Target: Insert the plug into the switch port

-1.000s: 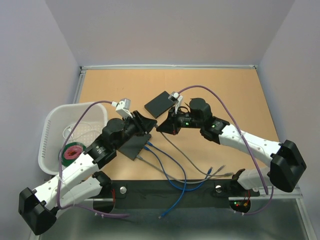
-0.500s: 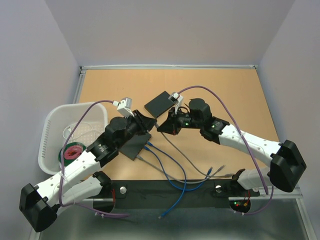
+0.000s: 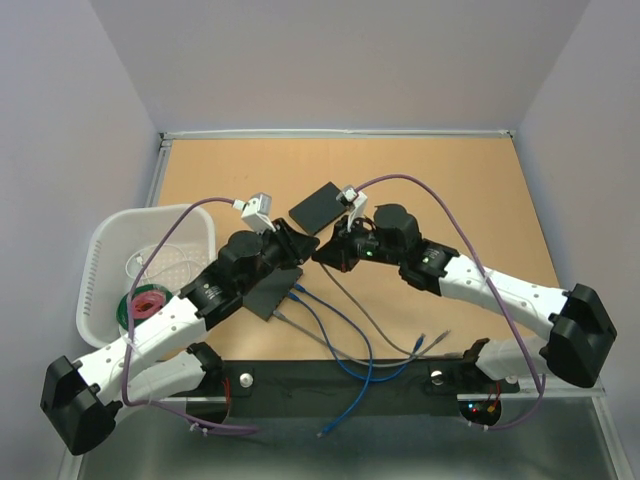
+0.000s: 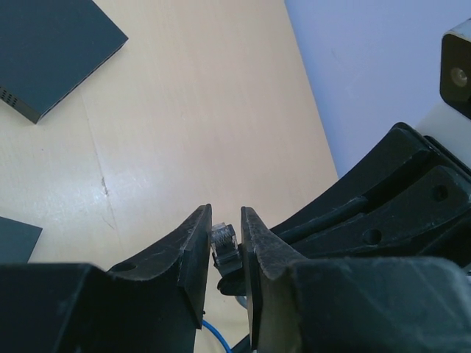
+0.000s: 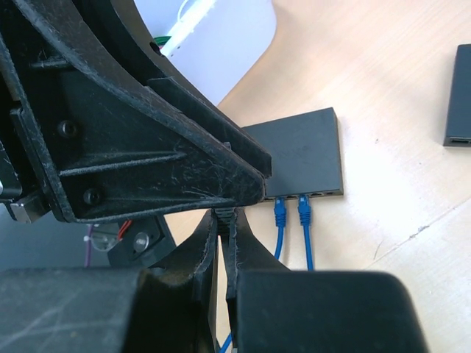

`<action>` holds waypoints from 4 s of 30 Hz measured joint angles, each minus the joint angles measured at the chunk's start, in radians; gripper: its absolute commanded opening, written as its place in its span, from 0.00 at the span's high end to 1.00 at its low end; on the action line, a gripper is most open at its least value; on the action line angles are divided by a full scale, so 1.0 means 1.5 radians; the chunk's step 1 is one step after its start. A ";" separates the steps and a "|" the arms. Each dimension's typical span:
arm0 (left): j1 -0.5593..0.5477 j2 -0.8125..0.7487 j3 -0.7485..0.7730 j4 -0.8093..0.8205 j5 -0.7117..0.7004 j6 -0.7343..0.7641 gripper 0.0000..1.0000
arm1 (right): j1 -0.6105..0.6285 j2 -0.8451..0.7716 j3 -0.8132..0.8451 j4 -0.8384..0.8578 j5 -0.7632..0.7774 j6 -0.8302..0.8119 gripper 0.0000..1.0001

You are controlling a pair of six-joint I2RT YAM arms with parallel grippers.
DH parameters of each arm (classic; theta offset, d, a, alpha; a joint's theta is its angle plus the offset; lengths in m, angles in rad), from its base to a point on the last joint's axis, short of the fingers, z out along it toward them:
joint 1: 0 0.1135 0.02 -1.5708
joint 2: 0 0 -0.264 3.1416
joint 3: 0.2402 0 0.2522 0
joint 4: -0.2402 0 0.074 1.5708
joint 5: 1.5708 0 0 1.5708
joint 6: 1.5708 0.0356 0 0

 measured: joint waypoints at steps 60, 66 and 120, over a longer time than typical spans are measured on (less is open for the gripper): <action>-0.011 -0.164 -0.007 0.212 0.262 0.180 1.00 | -0.059 -0.208 -0.006 0.019 -0.249 0.090 0.59; -0.011 -0.166 -0.014 0.253 0.304 0.177 1.00 | -0.059 -0.174 -0.016 0.120 -0.327 0.175 0.62; -0.012 -0.144 -0.050 0.330 0.324 0.112 1.00 | -0.059 -0.120 -0.036 0.269 -0.321 0.262 0.65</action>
